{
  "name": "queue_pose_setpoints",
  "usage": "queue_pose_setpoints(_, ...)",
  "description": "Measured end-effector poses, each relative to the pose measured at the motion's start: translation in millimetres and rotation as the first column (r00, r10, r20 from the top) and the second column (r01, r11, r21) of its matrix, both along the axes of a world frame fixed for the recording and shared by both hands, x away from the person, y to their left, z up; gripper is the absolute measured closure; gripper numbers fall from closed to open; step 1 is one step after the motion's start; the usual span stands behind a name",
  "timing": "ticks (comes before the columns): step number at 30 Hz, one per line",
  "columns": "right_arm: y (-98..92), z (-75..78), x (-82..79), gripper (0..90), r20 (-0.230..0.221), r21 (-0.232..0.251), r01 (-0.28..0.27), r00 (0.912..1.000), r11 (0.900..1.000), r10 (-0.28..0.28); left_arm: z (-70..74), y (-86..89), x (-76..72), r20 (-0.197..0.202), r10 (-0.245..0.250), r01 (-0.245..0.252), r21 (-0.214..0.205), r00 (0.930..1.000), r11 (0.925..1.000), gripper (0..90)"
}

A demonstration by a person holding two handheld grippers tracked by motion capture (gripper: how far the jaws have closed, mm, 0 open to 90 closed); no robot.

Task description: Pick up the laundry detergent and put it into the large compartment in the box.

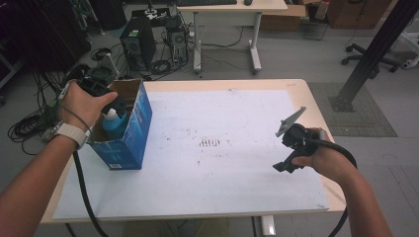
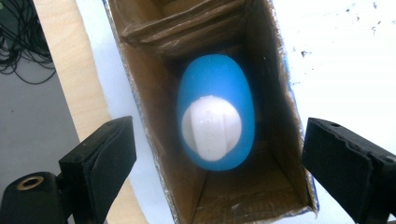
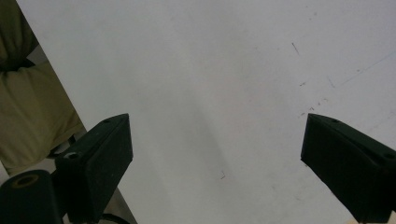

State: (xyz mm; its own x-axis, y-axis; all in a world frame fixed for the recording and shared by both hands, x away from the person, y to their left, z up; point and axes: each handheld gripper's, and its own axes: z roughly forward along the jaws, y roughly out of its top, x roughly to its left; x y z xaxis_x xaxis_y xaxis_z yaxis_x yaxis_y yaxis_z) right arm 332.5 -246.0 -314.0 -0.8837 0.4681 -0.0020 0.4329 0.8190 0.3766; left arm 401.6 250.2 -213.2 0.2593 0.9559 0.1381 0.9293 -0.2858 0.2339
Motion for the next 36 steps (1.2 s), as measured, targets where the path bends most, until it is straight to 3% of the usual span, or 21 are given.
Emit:
queue_pose_setpoints(6, 0.3, 0.4, -1.2, 9.1, 0.002, 0.001, -0.002, 1.0000, 1.0000, 0.002, 6.7, -2.7, -2.7, 0.005, -0.021, 0.021, -0.011, 0.9998, 0.9997, 10.6)
queue_pose_setpoints(15, -0.2, 2.9, -2.3, 9.1, 0.002, 0.000, 0.001, 1.0000, 1.0000, -0.001, 20.5, -13.0, -8.0, 0.016, -0.096, 0.096, -0.031, 0.9953, 0.9949, 11.1)
queue_pose_setpoints(27, -0.1, 5.9, -3.9, 9.1, -0.001, -0.002, 0.005, 1.0000, 1.0000, -0.005, 33.7, -23.1, -16.2, 0.020, -0.203, 0.204, -0.042, 0.9789, 0.9781, 10.3)
queue_pose_setpoints(36, 1.8, 7.2, -4.2, 9.1, -0.002, -0.001, 0.005, 1.0000, 1.0000, -0.005, 37.6, -27.8, -21.6, 0.022, -0.269, 0.270, -0.048, 0.9629, 0.9618, 10.2)
